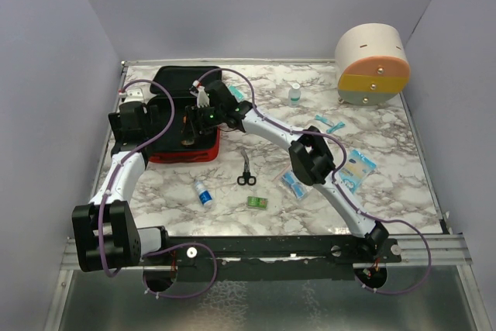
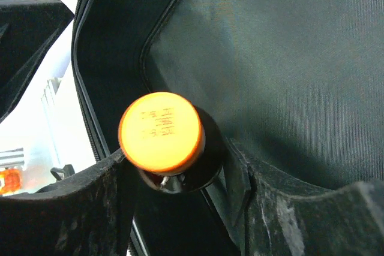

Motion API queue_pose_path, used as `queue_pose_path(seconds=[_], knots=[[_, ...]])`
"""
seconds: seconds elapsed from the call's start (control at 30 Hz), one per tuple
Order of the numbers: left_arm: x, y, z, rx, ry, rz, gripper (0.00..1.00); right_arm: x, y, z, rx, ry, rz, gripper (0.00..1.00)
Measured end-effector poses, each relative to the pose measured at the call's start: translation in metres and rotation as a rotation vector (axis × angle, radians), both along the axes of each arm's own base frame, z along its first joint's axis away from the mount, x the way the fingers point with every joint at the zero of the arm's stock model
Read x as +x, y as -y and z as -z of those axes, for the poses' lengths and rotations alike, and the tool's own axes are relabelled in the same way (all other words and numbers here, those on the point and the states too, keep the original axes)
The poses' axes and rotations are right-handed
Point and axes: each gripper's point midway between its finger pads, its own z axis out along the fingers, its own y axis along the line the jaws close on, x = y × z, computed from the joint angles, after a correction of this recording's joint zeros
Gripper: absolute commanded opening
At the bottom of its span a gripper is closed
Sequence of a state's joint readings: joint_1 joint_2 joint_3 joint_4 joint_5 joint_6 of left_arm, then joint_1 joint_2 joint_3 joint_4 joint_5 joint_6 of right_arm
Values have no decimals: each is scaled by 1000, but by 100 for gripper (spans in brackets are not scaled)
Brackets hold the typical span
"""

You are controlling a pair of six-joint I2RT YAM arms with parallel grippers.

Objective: Organize the medicine kit
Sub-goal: Place the pill bottle in the medicine box.

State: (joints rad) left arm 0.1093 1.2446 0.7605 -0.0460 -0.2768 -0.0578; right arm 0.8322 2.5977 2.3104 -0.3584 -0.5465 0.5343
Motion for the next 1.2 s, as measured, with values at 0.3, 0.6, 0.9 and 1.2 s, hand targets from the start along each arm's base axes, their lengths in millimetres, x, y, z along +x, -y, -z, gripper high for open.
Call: queue_pose_path(seconds=[0.3, 0.6, 0.9, 1.2], knots=[[-5, 5, 7, -28, -29, 7, 91, 5, 1, 3, -10, 19, 18, 63], [-4, 6, 5, -42, -25, 8, 91, 14, 0, 5, -9, 52, 56, 57], [-5, 10, 6, -56, -31, 13, 91, 29, 0, 4, -12, 102, 117, 58], [-4, 15, 7, -69, -29, 31, 91, 39, 1, 3, -18, 140, 158, 58]])
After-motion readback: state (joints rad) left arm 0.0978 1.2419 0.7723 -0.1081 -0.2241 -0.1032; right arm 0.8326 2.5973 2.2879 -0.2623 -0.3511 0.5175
